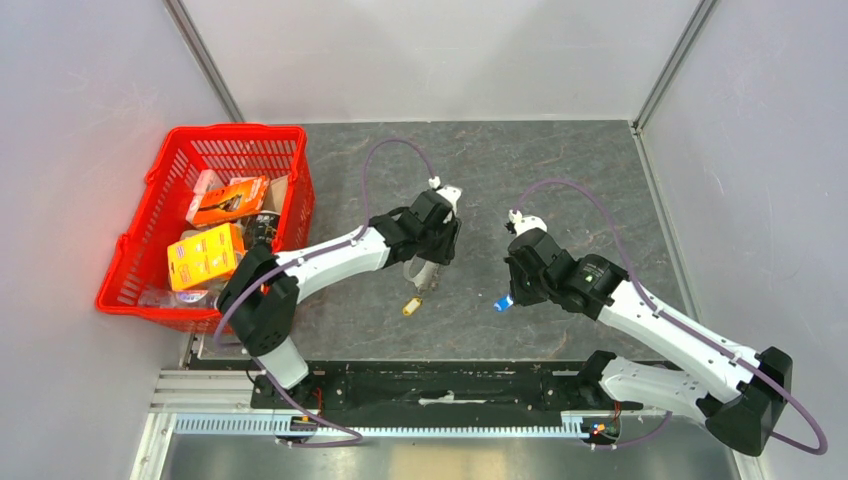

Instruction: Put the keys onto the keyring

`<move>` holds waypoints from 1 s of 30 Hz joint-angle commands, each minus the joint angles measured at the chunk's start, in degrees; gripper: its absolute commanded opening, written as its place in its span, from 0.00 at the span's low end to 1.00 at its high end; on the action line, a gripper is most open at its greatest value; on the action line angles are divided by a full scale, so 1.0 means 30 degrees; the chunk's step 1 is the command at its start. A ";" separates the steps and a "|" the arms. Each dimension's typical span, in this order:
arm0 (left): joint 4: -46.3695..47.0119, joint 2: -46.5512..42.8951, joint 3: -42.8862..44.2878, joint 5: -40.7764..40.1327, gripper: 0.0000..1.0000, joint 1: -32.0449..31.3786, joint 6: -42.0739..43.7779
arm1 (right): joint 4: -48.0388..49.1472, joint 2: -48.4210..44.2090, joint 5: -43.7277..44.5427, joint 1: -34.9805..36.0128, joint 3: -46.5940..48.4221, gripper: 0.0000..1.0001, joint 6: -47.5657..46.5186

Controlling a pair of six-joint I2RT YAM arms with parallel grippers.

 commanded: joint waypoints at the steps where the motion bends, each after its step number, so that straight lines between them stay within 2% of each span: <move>1: -0.0586 0.0927 0.1803 -0.1052 0.50 0.0393 0.1374 | 0.0461 -0.0633 -0.0017 0.0100 -0.0117 0.00 0.0115; 9: -0.0055 0.1871 0.1495 -0.0315 0.49 0.1742 0.2874 | 0.0662 -0.0592 -0.0152 0.0112 -0.0263 0.00 -0.0027; 30: 0.0693 0.3709 0.1745 0.3302 0.43 0.1744 0.5297 | 0.0693 -0.0792 -0.0270 0.0115 -0.0396 0.00 -0.0121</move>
